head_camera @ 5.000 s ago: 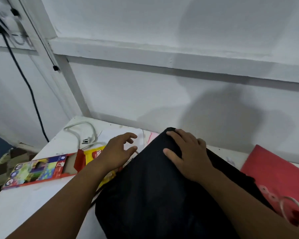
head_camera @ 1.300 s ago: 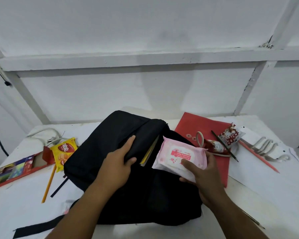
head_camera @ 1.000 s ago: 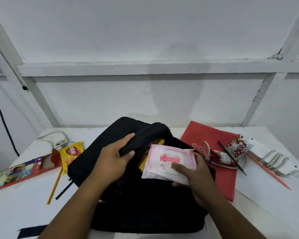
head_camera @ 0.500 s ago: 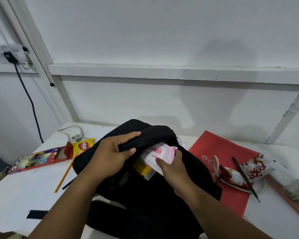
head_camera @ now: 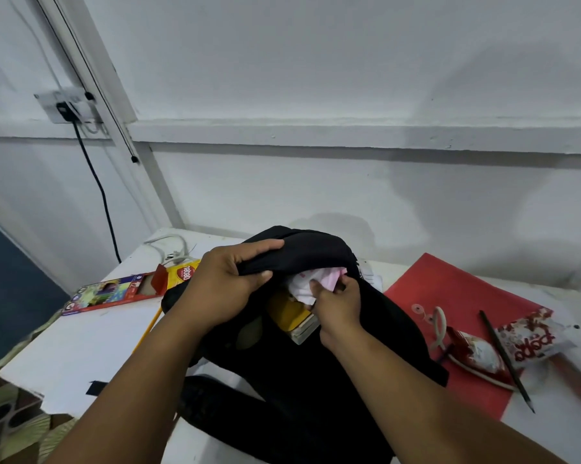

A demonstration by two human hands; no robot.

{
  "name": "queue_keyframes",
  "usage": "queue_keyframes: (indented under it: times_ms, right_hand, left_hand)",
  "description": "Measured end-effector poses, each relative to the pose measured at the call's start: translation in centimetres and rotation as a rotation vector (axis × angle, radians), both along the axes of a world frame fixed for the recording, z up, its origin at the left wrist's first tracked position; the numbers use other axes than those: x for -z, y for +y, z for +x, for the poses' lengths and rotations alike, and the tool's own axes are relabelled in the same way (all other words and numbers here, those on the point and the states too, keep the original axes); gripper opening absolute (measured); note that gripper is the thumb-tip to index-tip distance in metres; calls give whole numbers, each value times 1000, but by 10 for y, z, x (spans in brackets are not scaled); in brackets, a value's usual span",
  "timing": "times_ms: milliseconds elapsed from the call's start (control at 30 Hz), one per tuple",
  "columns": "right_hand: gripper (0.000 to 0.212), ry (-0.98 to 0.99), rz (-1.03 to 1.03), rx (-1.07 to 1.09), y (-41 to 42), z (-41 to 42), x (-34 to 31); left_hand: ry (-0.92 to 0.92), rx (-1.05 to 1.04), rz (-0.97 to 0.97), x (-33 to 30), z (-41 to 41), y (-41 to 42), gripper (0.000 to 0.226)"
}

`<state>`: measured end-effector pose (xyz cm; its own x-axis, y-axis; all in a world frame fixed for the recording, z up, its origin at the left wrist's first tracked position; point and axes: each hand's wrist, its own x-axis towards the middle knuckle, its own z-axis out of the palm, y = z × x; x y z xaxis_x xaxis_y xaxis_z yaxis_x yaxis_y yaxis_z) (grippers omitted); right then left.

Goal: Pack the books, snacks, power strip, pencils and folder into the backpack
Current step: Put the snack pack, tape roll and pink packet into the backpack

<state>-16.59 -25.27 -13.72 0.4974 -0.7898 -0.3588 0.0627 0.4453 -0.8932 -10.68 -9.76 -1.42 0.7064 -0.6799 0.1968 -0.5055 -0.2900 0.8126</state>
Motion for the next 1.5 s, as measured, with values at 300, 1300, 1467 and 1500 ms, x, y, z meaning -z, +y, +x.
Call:
queue_keyframes:
  times_ms: [300,1300,1467,1500]
  right_hand:
    - [60,-19,-270,-241,1,-33,-4]
    - [60,844,-1443,-973,-24,15,-1]
    - [68,696,-1477,-939,-28,-3,7]
    - [77,650,-1491,-923,-28,-10,10]
  left_hand:
    - [41,-2,1,4,12,-3,53]
    - [108,98,32,6,26,-2,42]
    - [145,117,26,11,27,1,40]
    - [158,122,17,15,27,2,40]
